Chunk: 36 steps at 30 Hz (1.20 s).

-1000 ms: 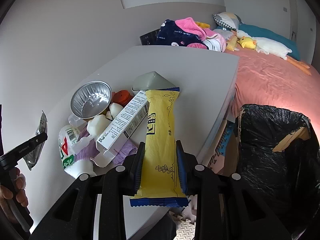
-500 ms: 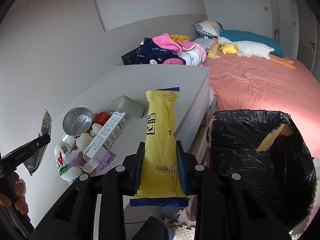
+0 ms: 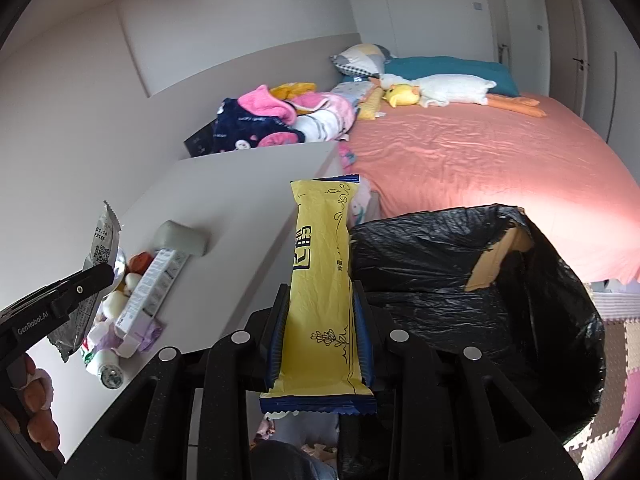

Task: Collect trash
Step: 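Carry both wrappers over the black trash bin and open both grippers, then move both grippers back over the desk toward the foil tray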

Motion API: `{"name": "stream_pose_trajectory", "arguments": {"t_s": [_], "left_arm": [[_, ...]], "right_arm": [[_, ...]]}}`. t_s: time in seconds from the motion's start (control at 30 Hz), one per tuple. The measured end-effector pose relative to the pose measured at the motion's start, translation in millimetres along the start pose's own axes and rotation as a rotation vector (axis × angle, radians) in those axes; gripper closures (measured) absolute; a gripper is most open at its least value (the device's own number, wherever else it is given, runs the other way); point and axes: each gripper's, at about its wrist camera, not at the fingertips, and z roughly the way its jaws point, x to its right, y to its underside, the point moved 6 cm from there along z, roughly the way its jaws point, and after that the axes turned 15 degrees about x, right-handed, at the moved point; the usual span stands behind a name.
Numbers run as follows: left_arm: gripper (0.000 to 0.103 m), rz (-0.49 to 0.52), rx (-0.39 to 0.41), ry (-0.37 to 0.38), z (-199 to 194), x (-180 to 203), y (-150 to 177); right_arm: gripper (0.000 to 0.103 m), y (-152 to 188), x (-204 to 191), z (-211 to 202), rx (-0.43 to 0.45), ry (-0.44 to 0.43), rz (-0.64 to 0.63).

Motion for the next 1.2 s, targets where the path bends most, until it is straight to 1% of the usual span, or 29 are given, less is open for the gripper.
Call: {"name": "stream_pose_trajectory", "arguments": {"t_s": [0.3,0.4,0.53,0.8,0.83,0.87,0.9,0.93,0.97,1.0,1.07,1.13,1.2], "left_arm": [[0.075,0.06,-0.026,0.157,31.8,70.3,-7.6],[0.075,0.076,-0.051,0.21,43.2,89.4,-6.7],[0.075,0.112,-0.083,0.256,56.4,114.1,-1.7],[0.074,0.152,-0.129,0.364,64.6,159.8,6.8],[0.065,0.159,-0.148,0.381,67.8,164.4,8.2],[0.034,0.172,-0.173,0.389,71.8,169.9,10.8],[0.016,0.185,-0.19,0.384,75.2,174.8,12.5],[0.006,0.198,-0.188,0.378,77.3,180.1,14.1],[0.006,0.216,-0.177,0.374,79.0,184.8,15.3],[0.006,0.235,-0.176,0.367,81.8,188.7,17.3],[0.006,0.245,-0.19,0.364,85.5,192.9,20.8],[0.006,0.221,-0.2,0.382,85.5,190.9,21.6],[0.006,0.221,-0.192,0.372,83.8,187.7,20.5]], "right_arm": [[0.072,-7.6,51.5,-4.9,0.025,0.09,0.057],[0.072,-9.6,69.1,-7.6,0.034,0.121,0.081],[0.072,-10.9,90.9,-12.0,0.042,0.162,0.105],[0.072,-15.1,123.0,-23.9,0.069,0.228,0.139],[0.072,-16.8,126.1,-26.1,0.079,0.238,0.144],[0.071,-19.1,130.2,-29.3,0.095,0.254,0.152],[0.06,-21.6,134.8,-32.3,0.107,0.273,0.163],[0.041,-23.6,138.5,-34.8,0.12,0.291,0.174],[0.033,-26.3,143.4,-38.3,0.141,0.315,0.189],[0.03,-28.7,148.4,-43.4,0.168,0.343,0.199],[0.029,-31.5,155.8,-48.4,0.186,0.374,0.2],[0.03,-32.3,160.7,-50.9,0.187,0.38,0.206],[0.029,-31.9,162.4,-49.9,0.18,0.38,0.208]]}}
